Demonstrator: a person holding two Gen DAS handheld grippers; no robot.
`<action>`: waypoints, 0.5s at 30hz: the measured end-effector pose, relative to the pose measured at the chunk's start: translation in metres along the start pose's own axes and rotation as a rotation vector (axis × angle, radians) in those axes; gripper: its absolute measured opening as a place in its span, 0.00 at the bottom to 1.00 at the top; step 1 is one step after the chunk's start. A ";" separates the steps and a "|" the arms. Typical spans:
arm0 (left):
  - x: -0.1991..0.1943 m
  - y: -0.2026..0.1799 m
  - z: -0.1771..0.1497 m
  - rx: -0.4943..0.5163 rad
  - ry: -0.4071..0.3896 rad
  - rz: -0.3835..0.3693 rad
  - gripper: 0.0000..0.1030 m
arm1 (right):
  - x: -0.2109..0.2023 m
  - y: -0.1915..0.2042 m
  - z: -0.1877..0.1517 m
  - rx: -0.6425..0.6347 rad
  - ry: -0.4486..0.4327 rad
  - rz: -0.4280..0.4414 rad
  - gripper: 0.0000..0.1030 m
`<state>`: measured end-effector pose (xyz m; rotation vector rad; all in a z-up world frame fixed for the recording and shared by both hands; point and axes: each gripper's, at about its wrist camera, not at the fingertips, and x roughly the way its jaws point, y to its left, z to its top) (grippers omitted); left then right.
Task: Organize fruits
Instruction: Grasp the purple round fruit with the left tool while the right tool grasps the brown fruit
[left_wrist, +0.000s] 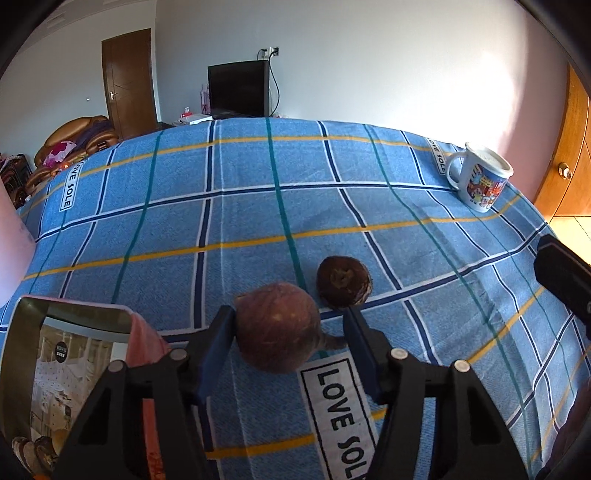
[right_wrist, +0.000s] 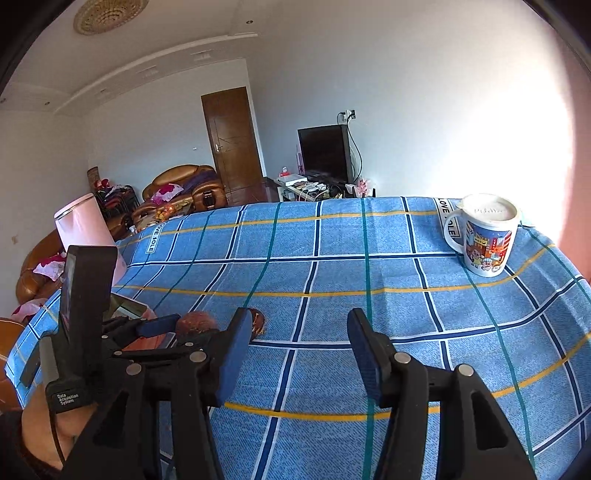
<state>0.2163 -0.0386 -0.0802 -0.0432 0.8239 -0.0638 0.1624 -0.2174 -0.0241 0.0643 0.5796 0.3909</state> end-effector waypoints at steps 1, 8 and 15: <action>0.004 0.001 -0.001 0.002 0.002 -0.006 0.55 | 0.002 0.001 0.000 -0.004 0.002 -0.002 0.54; 0.003 0.018 -0.001 -0.052 -0.013 -0.048 0.47 | 0.019 0.010 0.005 -0.019 0.024 -0.021 0.54; -0.008 0.038 -0.001 -0.101 -0.080 -0.051 0.47 | 0.076 0.016 0.005 0.036 0.145 0.012 0.54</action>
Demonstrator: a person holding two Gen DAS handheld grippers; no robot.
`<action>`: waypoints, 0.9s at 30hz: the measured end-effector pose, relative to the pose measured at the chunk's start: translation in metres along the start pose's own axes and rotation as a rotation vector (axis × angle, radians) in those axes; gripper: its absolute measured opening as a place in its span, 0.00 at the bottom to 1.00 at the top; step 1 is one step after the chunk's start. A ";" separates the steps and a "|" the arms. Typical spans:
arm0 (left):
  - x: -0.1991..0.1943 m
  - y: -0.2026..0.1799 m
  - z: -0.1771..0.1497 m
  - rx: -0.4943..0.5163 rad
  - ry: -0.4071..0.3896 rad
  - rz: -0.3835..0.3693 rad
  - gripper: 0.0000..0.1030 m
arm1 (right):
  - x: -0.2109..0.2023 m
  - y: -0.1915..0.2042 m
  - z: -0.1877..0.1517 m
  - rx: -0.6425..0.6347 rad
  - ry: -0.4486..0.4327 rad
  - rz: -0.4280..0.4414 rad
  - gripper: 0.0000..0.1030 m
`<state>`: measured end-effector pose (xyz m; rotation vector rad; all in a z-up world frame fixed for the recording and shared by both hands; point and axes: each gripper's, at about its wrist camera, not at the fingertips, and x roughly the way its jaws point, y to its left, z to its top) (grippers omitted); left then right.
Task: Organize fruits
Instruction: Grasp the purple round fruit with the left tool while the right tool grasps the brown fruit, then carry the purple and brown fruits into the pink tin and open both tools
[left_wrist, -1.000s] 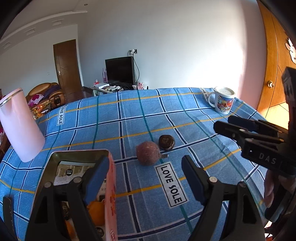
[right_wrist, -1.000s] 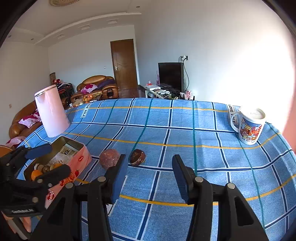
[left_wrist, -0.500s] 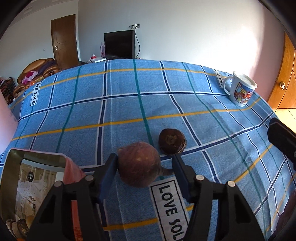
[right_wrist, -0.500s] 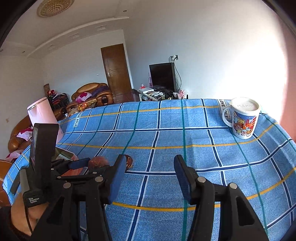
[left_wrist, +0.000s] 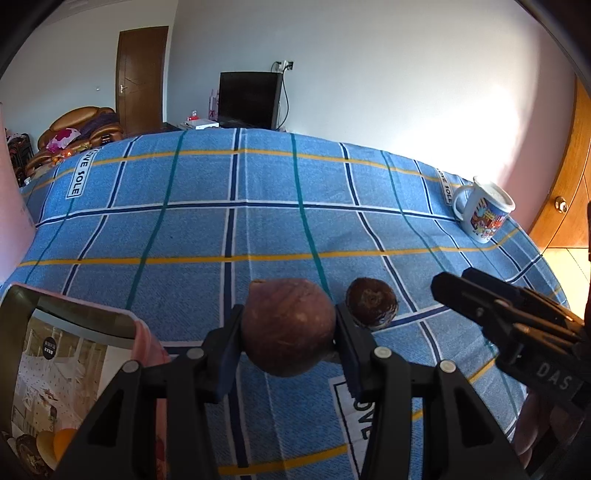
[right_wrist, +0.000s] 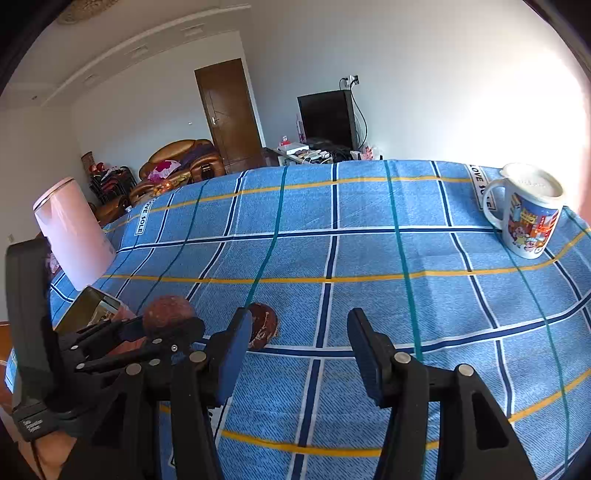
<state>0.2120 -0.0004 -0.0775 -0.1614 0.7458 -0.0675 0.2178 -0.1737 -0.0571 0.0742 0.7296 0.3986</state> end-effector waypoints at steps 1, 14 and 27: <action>-0.002 0.003 0.000 -0.009 -0.009 -0.001 0.47 | 0.007 0.002 0.001 0.004 0.011 -0.008 0.54; -0.009 0.022 0.000 -0.108 -0.054 -0.040 0.47 | 0.064 0.023 0.002 0.004 0.148 0.056 0.42; -0.026 0.018 -0.002 -0.087 -0.140 -0.013 0.47 | 0.043 0.027 -0.003 0.014 0.080 0.126 0.31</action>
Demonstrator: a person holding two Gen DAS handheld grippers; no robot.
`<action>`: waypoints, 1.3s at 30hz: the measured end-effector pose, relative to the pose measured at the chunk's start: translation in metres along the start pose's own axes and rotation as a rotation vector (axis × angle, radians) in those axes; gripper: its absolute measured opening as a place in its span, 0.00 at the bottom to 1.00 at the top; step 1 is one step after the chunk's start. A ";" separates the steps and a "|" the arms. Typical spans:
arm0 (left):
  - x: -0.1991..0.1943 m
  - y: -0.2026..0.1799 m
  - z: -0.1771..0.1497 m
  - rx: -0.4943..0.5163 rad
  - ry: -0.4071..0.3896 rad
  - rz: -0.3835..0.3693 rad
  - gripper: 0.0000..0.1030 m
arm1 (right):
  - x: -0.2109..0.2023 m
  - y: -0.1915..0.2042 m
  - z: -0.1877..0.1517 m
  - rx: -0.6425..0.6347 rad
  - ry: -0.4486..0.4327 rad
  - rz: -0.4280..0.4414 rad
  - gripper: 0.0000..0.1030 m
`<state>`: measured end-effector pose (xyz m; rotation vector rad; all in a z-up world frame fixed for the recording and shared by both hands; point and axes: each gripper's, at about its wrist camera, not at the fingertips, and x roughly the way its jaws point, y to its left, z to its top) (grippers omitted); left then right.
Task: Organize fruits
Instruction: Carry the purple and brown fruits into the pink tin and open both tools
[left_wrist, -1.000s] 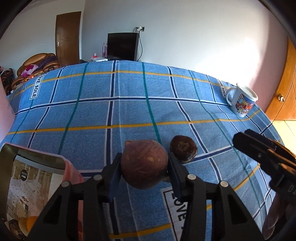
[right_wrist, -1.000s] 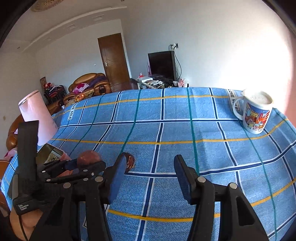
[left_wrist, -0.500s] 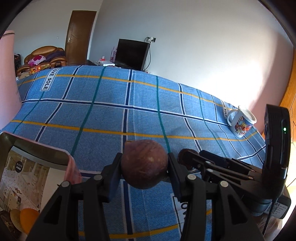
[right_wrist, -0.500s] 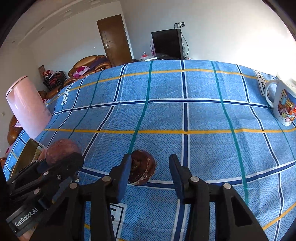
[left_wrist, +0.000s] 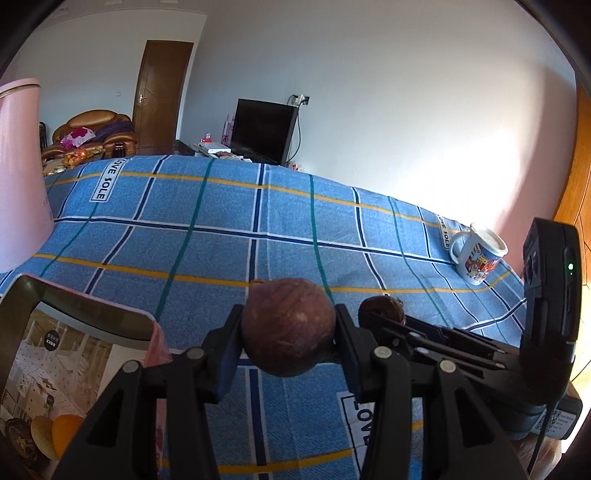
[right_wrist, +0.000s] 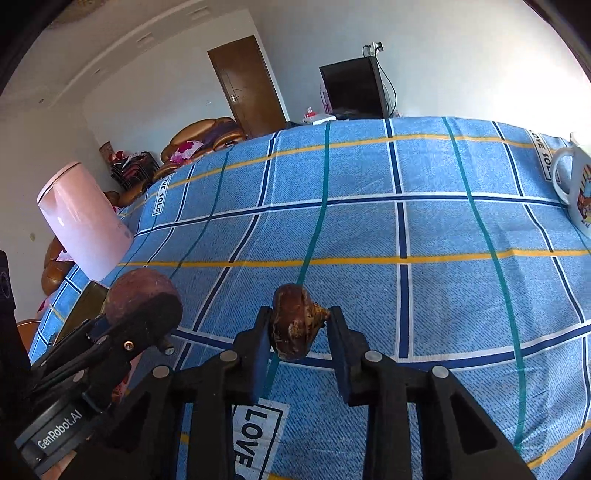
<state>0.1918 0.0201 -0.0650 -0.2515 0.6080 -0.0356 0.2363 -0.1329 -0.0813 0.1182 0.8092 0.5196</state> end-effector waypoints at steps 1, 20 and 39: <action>-0.001 0.000 0.000 0.003 -0.008 0.003 0.47 | -0.003 0.003 0.000 -0.012 -0.019 -0.006 0.31; -0.021 -0.015 -0.003 0.090 -0.119 0.054 0.47 | -0.051 0.017 -0.008 -0.082 -0.244 -0.033 0.31; -0.036 -0.025 -0.009 0.138 -0.193 0.087 0.47 | -0.069 0.019 -0.019 -0.091 -0.354 -0.044 0.31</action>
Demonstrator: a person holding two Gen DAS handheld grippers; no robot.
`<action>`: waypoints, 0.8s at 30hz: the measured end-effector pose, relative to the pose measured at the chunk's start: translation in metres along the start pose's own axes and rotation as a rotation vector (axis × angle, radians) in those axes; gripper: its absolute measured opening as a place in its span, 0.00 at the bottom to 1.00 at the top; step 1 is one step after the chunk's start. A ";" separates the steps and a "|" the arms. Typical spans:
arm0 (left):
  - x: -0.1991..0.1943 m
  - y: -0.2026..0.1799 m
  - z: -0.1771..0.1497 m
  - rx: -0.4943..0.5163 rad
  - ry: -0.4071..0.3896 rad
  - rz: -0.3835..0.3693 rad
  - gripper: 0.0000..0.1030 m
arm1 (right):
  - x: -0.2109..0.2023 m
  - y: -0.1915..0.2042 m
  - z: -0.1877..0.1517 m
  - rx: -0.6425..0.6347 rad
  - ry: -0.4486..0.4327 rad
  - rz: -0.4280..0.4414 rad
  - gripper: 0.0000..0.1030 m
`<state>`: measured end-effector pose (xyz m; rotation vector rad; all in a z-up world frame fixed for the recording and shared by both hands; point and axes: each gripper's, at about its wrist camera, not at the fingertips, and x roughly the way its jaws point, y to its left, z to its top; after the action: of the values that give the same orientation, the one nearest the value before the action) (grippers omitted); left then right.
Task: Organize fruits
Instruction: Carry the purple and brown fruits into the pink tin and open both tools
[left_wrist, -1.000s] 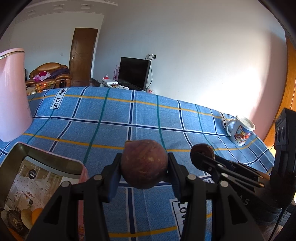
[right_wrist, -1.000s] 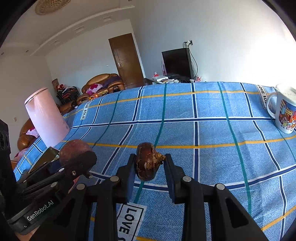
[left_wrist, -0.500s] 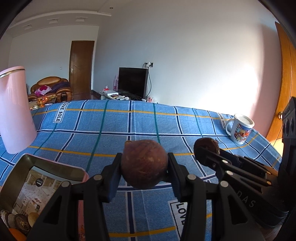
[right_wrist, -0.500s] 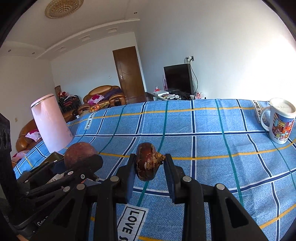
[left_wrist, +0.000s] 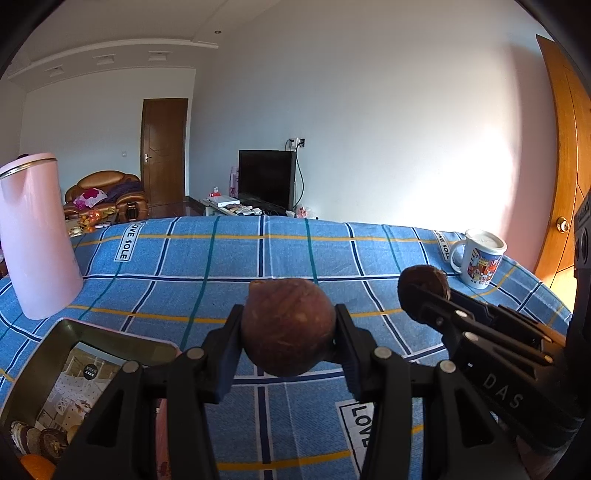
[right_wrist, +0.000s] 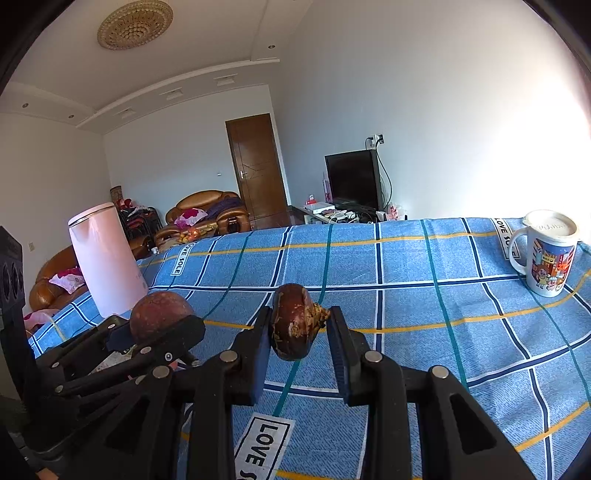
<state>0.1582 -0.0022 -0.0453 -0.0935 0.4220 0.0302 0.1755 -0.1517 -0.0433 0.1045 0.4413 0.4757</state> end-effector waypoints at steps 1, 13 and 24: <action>-0.001 0.000 0.000 0.003 -0.005 0.001 0.47 | -0.001 0.000 0.000 -0.001 -0.006 -0.002 0.31; -0.011 -0.004 -0.001 0.026 -0.054 0.022 0.47 | -0.012 0.003 -0.002 -0.021 -0.051 -0.014 0.31; -0.024 0.007 -0.004 -0.006 -0.068 0.025 0.47 | -0.022 0.012 -0.005 -0.064 -0.081 -0.028 0.31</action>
<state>0.1347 0.0038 -0.0395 -0.0931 0.3549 0.0590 0.1512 -0.1511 -0.0370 0.0558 0.3473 0.4558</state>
